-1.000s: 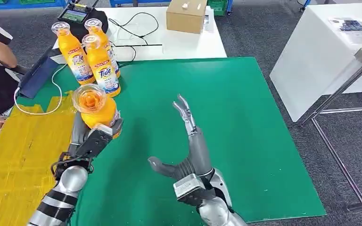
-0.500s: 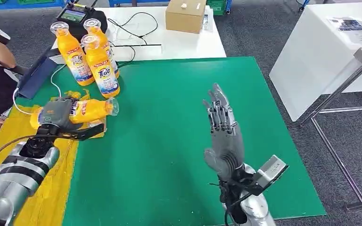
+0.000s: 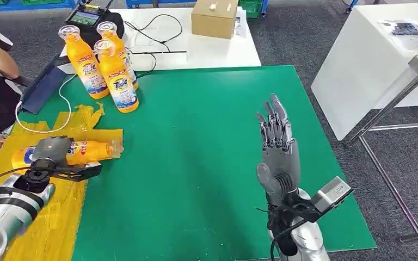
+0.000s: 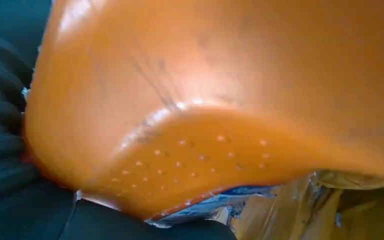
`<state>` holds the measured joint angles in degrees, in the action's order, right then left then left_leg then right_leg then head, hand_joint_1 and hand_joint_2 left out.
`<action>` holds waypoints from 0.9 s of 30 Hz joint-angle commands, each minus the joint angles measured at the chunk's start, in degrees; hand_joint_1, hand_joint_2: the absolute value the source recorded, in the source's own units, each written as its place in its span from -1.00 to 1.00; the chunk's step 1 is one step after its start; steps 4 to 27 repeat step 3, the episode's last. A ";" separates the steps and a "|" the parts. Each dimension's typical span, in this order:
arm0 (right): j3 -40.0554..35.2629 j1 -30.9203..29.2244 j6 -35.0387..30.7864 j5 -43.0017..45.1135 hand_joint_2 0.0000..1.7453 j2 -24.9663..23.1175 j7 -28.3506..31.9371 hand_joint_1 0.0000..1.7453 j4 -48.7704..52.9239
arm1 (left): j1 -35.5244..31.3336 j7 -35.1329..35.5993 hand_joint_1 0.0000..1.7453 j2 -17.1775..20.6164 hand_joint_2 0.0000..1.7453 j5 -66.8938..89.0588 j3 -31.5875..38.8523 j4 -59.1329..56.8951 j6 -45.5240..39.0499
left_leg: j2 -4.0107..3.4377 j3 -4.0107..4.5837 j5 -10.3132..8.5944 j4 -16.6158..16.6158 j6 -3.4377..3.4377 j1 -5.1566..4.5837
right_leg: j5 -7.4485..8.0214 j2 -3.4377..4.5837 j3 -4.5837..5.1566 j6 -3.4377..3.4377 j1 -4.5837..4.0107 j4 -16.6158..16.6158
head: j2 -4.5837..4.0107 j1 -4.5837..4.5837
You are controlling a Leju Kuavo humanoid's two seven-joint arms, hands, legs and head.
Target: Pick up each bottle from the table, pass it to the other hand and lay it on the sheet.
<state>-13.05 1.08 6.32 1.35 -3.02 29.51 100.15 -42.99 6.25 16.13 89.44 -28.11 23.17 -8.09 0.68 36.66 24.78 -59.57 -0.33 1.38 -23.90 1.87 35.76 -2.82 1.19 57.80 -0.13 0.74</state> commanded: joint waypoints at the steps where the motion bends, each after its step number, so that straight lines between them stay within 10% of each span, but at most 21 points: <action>1: 0.55 -0.74 0.09 -0.75 1.00 1.07 -1.05 -1.00 -3.22 | -2.10 -1.11 1.00 0.17 1.00 -0.91 -1.87 -6.12 1.63 | -0.09 -0.32 0.06 0.10 0.10 0.00 | -0.03 -0.11 -0.31 0.12 -0.06 -0.11 | 0.00 0.00; 27: 0.40 -0.90 0.13 -0.91 1.00 1.35 -1.43 -1.00 -4.96 | -0.80 -1.81 1.00 0.77 1.00 -1.08 -1.53 -5.93 0.40 | -0.11 -0.23 0.04 0.07 0.06 0.00 | -0.01 -0.02 -0.21 0.08 -0.04 -0.09 | 0.00 0.00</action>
